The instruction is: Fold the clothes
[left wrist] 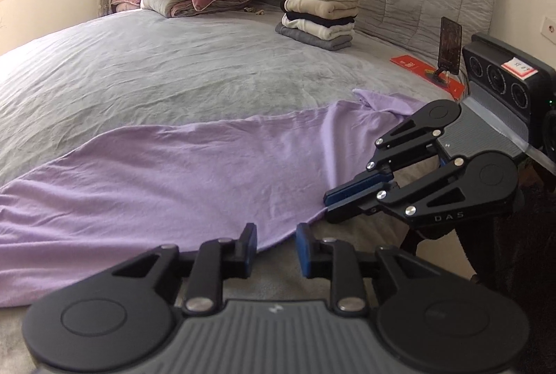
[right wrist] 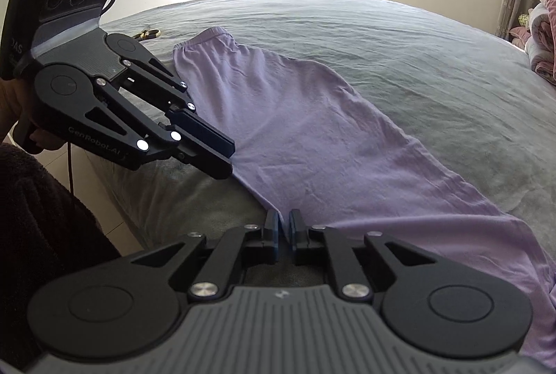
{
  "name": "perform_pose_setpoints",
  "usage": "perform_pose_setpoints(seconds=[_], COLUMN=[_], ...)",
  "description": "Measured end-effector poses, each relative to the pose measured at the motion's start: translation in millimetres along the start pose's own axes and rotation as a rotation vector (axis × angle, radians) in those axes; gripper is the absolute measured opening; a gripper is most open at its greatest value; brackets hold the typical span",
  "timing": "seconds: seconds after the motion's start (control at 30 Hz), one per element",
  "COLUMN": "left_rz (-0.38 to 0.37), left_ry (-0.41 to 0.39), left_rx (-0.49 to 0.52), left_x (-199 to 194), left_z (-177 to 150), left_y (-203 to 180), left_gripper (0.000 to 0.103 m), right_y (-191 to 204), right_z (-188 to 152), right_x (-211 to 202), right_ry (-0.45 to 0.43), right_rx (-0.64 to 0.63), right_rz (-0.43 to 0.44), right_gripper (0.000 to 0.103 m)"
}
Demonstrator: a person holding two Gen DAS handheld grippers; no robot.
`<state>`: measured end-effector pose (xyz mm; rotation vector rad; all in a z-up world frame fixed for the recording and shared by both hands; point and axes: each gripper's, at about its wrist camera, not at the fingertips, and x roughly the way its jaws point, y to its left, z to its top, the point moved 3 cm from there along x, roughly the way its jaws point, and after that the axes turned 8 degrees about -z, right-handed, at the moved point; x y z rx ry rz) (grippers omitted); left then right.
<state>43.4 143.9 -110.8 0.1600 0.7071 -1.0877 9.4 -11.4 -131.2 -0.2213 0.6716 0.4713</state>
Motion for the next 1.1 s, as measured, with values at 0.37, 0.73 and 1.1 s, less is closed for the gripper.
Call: perform_pose_setpoints(seconds=[0.37, 0.73, 1.1], left_rz=[0.044, 0.104, 0.112], left_ry=[-0.245, -0.278, -0.259], left_rx=[-0.273, -0.475, -0.569], left_x=[-5.2, 38.1, 70.8], left_z=[24.1, 36.7, 40.1], left_y=[38.4, 69.1, 88.7], left_gripper=[0.064, 0.044, 0.034], right_y=[-35.5, -77.8, -111.4], right_z=[4.9, 8.6, 28.1], right_x=[-6.4, 6.8, 32.9], right_ry=[-0.025, -0.025, -0.026], right_rx=[0.162, 0.349, 0.433], right_rz=[-0.017, -0.010, 0.007], right_gripper=[0.045, 0.057, 0.058])
